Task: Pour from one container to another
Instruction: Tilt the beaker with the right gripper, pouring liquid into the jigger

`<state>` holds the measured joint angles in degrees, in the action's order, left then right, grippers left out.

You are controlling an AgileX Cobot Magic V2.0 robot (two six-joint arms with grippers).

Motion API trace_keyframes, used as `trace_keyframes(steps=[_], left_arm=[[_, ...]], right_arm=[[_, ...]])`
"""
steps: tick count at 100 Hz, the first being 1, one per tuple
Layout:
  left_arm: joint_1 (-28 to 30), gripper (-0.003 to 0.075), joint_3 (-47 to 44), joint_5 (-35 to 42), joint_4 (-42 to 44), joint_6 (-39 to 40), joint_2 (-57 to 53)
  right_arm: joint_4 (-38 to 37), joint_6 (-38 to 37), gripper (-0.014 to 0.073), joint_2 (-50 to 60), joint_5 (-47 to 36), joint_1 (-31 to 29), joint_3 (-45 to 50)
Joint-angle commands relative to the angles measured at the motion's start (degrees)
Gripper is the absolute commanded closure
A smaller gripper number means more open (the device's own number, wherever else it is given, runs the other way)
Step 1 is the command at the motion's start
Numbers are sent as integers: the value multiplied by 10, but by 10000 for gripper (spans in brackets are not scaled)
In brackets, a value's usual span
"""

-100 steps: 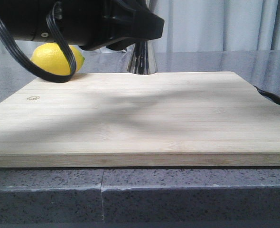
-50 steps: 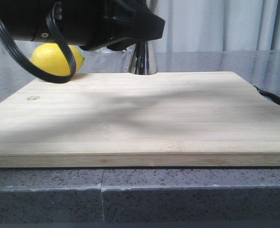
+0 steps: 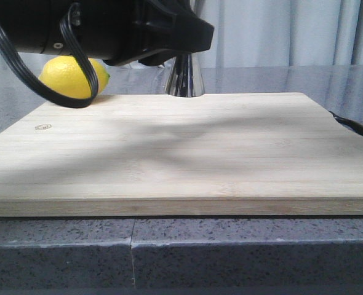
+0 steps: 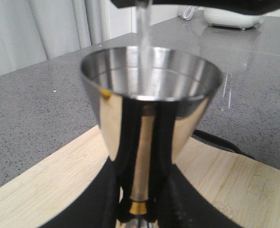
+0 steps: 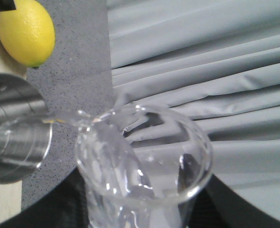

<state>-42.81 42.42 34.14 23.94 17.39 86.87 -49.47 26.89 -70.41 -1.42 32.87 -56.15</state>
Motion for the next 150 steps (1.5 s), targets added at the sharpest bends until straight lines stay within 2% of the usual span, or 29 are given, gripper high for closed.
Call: trace_keyframes(steps=[1,117,150], left_arm=[[1,739,19,47,-9,4,-25],[1,739,19,48,9,19,-25],[1,739,19,48,9,19,-25]], right_arm=[[-20,2,439,17,-34,1,-23],[-254,2,439,17,-30,1,-23],[-279,2,439,17,-30,1,-23]])
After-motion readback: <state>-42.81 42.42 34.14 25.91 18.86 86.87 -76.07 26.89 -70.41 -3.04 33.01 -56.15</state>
